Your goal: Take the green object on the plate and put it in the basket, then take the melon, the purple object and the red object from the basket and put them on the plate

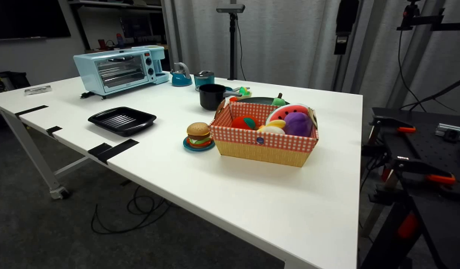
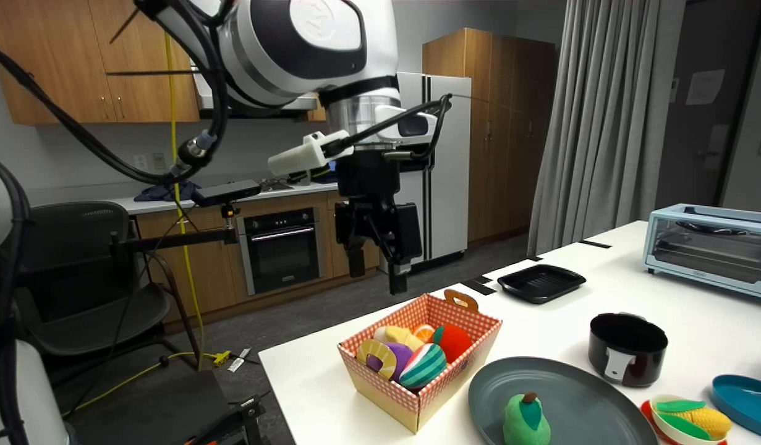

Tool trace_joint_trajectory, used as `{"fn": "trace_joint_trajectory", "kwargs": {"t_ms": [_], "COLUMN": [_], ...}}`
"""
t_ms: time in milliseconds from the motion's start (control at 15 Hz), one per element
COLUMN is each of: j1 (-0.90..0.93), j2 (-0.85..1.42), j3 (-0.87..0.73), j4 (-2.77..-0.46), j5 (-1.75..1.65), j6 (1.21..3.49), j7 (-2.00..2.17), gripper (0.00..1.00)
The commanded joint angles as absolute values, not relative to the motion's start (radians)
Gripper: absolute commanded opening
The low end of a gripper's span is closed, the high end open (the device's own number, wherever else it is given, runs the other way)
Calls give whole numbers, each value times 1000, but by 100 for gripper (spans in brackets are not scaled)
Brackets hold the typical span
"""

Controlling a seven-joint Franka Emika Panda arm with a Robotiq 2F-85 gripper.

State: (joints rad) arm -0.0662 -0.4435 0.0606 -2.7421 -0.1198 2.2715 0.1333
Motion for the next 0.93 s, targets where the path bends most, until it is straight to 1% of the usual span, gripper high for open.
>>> {"fn": "trace_joint_trajectory", "kwargs": {"t_ms": [0, 400, 667, 867], "j1": [-75, -132, -136, -112], "j2": [-308, -76, 81, 190], "j3": [60, 44, -15, -76], "j4": [-2696, -2624, -2530, -2436], "j5": [-161, -337, -448, -455], "j6": [2377, 2603, 2668, 2686], "j7": [141, 196, 252, 273], "gripper": [100, 100, 100, 100]}}
